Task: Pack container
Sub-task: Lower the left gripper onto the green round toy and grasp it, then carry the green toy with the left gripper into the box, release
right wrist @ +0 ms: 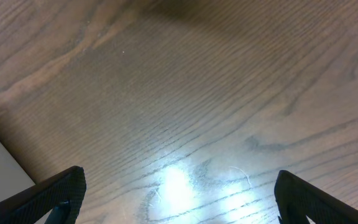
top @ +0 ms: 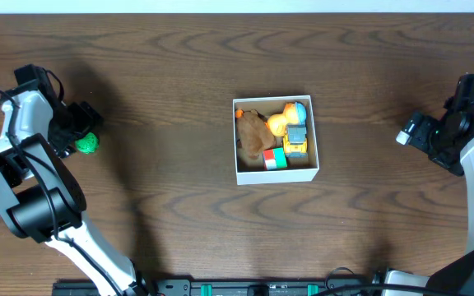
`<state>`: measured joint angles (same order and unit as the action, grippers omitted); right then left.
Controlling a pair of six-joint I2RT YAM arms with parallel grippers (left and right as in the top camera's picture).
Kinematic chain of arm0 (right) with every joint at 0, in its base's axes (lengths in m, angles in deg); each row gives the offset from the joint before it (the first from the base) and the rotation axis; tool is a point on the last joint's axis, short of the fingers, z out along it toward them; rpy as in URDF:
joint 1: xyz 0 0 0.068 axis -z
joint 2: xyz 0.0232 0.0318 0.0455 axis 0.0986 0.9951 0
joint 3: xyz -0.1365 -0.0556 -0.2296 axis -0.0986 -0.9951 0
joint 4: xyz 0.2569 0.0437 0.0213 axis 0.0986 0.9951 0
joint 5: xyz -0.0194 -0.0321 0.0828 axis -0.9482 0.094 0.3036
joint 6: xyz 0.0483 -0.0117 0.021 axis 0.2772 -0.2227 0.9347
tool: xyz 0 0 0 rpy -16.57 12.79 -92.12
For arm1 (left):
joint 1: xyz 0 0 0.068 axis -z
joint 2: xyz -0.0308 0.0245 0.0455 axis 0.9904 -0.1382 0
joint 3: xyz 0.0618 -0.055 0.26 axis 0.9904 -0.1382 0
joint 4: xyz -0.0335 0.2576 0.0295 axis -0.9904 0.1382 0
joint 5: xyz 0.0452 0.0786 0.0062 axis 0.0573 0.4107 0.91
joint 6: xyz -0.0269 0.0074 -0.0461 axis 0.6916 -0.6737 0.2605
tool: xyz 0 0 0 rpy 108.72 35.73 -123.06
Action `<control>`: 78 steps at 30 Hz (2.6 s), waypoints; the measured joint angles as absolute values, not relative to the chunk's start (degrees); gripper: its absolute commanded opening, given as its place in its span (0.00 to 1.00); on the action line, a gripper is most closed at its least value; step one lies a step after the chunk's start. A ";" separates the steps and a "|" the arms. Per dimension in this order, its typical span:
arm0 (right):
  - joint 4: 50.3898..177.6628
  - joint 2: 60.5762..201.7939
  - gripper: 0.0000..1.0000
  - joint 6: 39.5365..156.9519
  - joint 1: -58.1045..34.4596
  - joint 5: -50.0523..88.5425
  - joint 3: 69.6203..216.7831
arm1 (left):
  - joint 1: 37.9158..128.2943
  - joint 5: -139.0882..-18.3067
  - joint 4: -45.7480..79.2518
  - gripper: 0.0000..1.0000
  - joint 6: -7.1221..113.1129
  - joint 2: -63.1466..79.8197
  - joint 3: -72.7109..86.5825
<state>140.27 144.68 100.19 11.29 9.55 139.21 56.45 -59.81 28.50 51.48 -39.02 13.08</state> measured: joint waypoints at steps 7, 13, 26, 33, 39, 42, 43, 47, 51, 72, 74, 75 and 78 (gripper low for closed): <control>140.27 144.68 0.98 100.19 11.29 9.55 139.21 | 56.45 -58.11 28.28 0.90 51.48 -40.13 13.08; 140.24 144.68 0.98 100.19 11.29 9.55 139.21 | 56.45 -57.06 28.11 0.90 51.48 -41.07 13.08; 140.24 144.68 0.98 100.19 11.29 9.55 139.21 | 56.45 -56.32 28.74 0.70 51.45 -41.79 13.08; 140.24 144.68 0.98 100.19 11.29 9.55 139.21 | 56.45 -56.21 29.35 0.65 51.45 -41.86 13.08; 140.24 144.68 0.98 100.19 11.29 9.55 139.21 | 56.45 -56.18 30.12 0.56 51.48 -41.86 13.08; 140.24 144.68 0.98 100.19 11.29 9.55 139.21 | 56.45 -56.21 30.45 0.50 51.45 -41.86 13.08; 140.24 144.68 0.98 100.19 11.29 9.55 139.21 | 56.45 -56.18 30.86 0.47 51.59 -41.86 13.08; 140.22 144.68 0.98 100.19 11.29 9.55 139.21 | 56.45 -56.25 32.02 0.36 51.48 -41.86 13.08; 140.22 144.68 0.98 100.19 11.29 9.55 139.21 | 56.47 -56.25 33.51 0.36 51.45 -41.57 13.08; 139.22 144.68 0.98 100.19 11.29 9.57 139.21 | 89.10 -59.31 34.79 0.30 50.93 -10.12 13.21; 139.22 144.68 0.98 100.19 11.29 9.57 139.21 | 94.70 -59.73 34.62 0.30 50.76 -9.60 13.23; 139.19 144.68 0.98 100.19 11.29 9.57 139.21 | 97.48 -59.70 34.62 0.30 50.65 -9.60 13.23; 139.17 144.68 0.98 100.19 11.29 9.57 139.21 | 104.58 -59.75 34.64 0.30 50.36 -9.90 13.23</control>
<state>139.17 144.68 100.19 11.29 9.57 139.21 104.58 -59.75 34.64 50.36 -9.90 13.23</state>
